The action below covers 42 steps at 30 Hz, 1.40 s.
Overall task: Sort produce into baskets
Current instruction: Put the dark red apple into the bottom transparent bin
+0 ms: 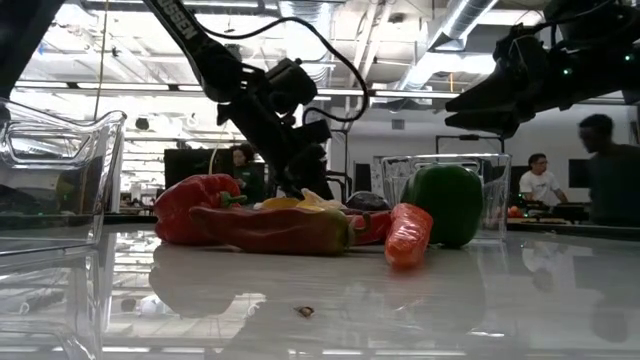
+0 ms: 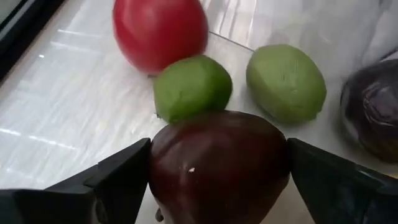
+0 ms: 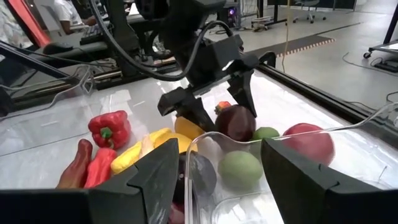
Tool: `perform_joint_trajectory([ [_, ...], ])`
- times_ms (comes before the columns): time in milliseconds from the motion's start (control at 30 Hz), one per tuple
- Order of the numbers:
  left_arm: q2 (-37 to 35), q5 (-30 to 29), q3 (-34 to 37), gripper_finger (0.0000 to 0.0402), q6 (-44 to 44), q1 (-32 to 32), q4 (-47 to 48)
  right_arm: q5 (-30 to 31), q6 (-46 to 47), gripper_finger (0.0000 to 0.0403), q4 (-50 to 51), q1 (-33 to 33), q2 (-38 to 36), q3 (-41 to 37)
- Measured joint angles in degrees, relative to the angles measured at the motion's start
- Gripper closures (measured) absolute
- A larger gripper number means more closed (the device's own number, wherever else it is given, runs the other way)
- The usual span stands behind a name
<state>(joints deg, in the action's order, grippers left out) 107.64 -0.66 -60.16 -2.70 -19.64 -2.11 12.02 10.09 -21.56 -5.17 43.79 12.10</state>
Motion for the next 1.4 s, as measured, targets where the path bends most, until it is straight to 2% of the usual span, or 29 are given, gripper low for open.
perform_joint_trajectory([
  [200, -0.54, 0.5, 0.0, 0.012, -0.27, -0.03, 1.05, 0.01, -0.02, 0.0147, 0.06, -0.09, 0.02, 0.0],
  [367, -3.85, 1.77, 0.22, 0.0123, -0.05, -0.31, 2.52, -0.01, -0.02, 0.0147, 0.04, -0.09, 0.02, 0.0],
  [533, -11.77, 3.35, 0.22, 0.0123, -0.94, -0.04, 5.83, -0.01, -0.04, 0.0147, 0.14, -0.09, -0.46, 0.0],
  [600, -16.37, 7.69, 0.22, 0.0123, -1.16, 0.66, 7.47, 0.01, -0.07, 0.0147, -0.01, -0.09, -0.83, 0.02],
  [767, -27.44, 26.92, 0.05, 0.0117, 2.74, 4.17, 17.05, 0.01, -0.04, 0.0147, 0.98, -0.09, -2.1, 0.02],
  [833, -30.8, 29.78, 0.09, 0.0112, 5.03, 6.58, 22.46, -0.01, -0.04, 0.0147, 1.42, -0.11, -2.52, 0.02],
  [933, -35.46, 29.02, 0.09, 0.011, 11.02, 11.52, 31.5, 0.01, -0.04, 0.0147, 1.61, -0.11, -2.66, 0.02],
  [1100, -39.42, 18.93, 0.09, 0.0109, 23.04, 22.12, 47.87, -0.01, -0.02, 0.0147, 1.61, -0.11, -2.6, 0.02],
  [1167, -39.92, 16.94, 0.11, 0.0109, 29.42, 26.32, 53.19, 0.01, 0.0, 0.0147, 1.58, -0.11, -2.6, 0.02],
  [1267, -39.72, 14.58, 0.16, 0.0108, 37.25, 31.96, 57.45, 0.01, 0.17, 0.0147, 1.6, -0.11, -2.58, 0.02],
  [1400, -38.46, 5.52, 0.17, 0.0097, 44.13, 37.13, 59.57, 1.08, 0.44, 0.0147, 1.1, -0.11, -2.58, 0.02],
])
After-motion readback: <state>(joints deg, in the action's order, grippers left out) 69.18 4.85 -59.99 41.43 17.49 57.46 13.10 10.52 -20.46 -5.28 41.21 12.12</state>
